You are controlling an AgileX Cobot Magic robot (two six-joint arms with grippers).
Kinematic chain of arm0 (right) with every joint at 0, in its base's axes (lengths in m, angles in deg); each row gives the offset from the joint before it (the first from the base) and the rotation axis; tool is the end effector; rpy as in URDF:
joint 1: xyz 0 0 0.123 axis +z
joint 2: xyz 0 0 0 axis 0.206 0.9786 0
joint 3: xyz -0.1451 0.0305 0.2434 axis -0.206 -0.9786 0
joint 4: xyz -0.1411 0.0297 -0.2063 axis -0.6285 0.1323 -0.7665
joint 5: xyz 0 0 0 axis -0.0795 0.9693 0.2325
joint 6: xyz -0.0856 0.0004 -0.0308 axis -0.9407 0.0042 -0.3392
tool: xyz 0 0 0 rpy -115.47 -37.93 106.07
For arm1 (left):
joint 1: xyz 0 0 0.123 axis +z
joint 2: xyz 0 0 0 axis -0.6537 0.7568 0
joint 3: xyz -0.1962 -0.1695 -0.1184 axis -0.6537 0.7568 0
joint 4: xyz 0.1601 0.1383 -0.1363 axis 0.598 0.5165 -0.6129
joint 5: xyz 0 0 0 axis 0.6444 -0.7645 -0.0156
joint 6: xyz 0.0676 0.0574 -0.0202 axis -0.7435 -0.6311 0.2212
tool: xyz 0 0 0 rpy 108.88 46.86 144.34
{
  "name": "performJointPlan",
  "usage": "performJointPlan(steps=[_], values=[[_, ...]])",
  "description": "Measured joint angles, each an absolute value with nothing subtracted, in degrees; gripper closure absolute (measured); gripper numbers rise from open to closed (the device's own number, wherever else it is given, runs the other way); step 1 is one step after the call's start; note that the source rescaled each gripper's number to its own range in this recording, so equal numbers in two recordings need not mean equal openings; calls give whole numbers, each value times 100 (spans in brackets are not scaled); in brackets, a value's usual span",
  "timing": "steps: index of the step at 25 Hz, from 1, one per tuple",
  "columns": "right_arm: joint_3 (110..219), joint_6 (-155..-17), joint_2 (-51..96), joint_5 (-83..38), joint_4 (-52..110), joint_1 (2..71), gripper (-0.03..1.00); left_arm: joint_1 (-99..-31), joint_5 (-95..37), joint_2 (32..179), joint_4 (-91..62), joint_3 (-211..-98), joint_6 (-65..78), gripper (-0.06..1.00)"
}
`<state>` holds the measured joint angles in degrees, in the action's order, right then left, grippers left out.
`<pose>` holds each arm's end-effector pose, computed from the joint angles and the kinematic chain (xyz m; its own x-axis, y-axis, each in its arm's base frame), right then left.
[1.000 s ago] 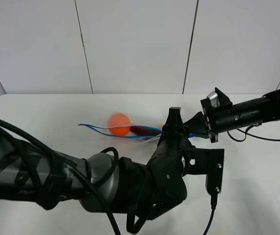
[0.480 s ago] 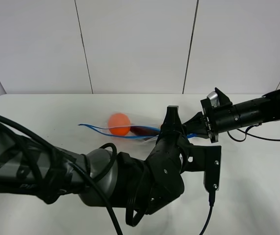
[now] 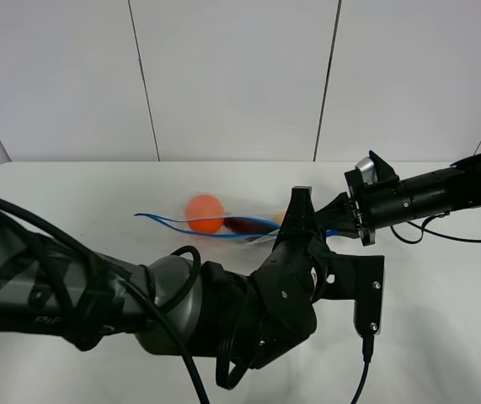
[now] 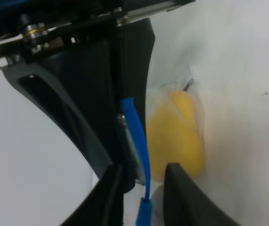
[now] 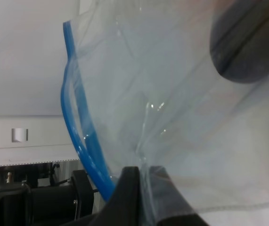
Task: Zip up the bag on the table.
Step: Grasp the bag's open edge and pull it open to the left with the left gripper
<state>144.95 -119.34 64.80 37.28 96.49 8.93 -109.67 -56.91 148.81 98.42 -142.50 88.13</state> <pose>0.3441 0.0644 0.1445 -0.9881 0.0364 -0.1495 -0.1187 0.4380 0.8911 0.1946 -0.3716 0.1518 0.3906 0.8974 -0.2050 0.5637 -0.0571 0.8240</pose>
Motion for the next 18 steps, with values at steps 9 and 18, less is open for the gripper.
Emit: performJointPlan(steps=[9, 18], values=[[14495, -11934, 6480, 3728, 9649, 893, 97, -10946, -5691, 14881, 9842, -14250, 8813, 83], [14495, -11934, 6480, 3728, 9649, 893, 97, -10900, -5644, 14881, 9842, -14250, 8813, 83]])
